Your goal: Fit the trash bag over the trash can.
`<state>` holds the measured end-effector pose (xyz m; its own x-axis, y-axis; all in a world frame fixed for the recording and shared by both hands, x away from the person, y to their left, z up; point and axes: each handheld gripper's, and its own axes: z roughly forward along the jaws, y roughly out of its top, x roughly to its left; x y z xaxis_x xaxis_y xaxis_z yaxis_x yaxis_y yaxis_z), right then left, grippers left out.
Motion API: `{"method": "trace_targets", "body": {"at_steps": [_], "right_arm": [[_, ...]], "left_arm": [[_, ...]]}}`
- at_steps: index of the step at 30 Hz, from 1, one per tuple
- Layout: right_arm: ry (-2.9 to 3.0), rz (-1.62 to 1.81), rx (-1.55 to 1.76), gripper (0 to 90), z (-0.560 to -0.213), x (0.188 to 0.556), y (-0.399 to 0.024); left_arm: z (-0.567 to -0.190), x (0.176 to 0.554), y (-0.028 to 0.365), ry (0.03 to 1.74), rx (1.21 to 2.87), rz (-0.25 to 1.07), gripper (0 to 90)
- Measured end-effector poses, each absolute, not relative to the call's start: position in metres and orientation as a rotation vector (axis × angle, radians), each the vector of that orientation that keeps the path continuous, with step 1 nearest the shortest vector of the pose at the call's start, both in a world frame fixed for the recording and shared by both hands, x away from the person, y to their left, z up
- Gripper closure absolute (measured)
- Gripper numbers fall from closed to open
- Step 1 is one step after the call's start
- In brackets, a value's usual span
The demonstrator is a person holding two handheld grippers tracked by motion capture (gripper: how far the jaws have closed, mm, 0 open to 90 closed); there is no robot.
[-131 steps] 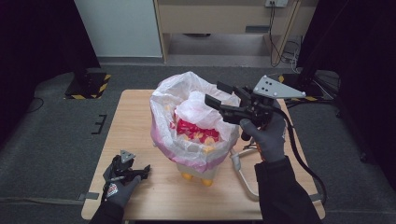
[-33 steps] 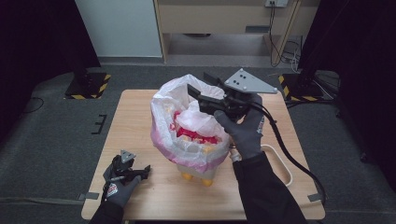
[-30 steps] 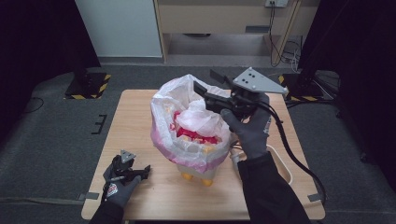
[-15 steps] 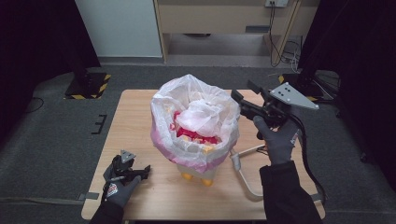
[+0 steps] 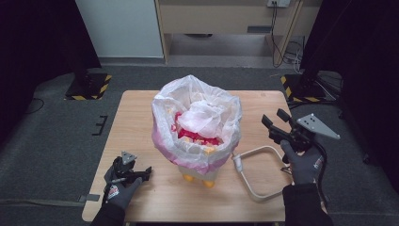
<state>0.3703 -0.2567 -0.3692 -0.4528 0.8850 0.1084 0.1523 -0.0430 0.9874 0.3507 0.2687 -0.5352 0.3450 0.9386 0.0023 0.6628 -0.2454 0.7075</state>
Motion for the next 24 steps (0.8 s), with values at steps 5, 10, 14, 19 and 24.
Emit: {"method": "trace_targets", "body": {"at_steps": [5,10,14,19,24], "right_arm": [[1.644,1.491,1.162,33.9,-0.406,0.363,-0.271],[1.669,1.397,1.220,33.9,-0.438,0.360,-0.283],[1.697,1.320,1.253,34.0,-0.462,0.354,-0.295],[1.733,1.209,1.321,34.8,-0.488,0.350,-0.311],[1.794,1.119,1.377,36.2,-0.506,0.348,-0.320]], "left_arm": [[-0.535,0.351,0.269,1.394,1.997,0.580,4.4],[-0.535,0.350,0.268,1.399,1.995,0.582,4.4],[-0.535,0.349,0.268,1.400,1.995,0.582,4.3],[-0.535,0.349,0.268,1.400,1.996,0.582,4.3],[-0.535,0.347,0.267,1.394,2.001,0.578,3.8]]}}
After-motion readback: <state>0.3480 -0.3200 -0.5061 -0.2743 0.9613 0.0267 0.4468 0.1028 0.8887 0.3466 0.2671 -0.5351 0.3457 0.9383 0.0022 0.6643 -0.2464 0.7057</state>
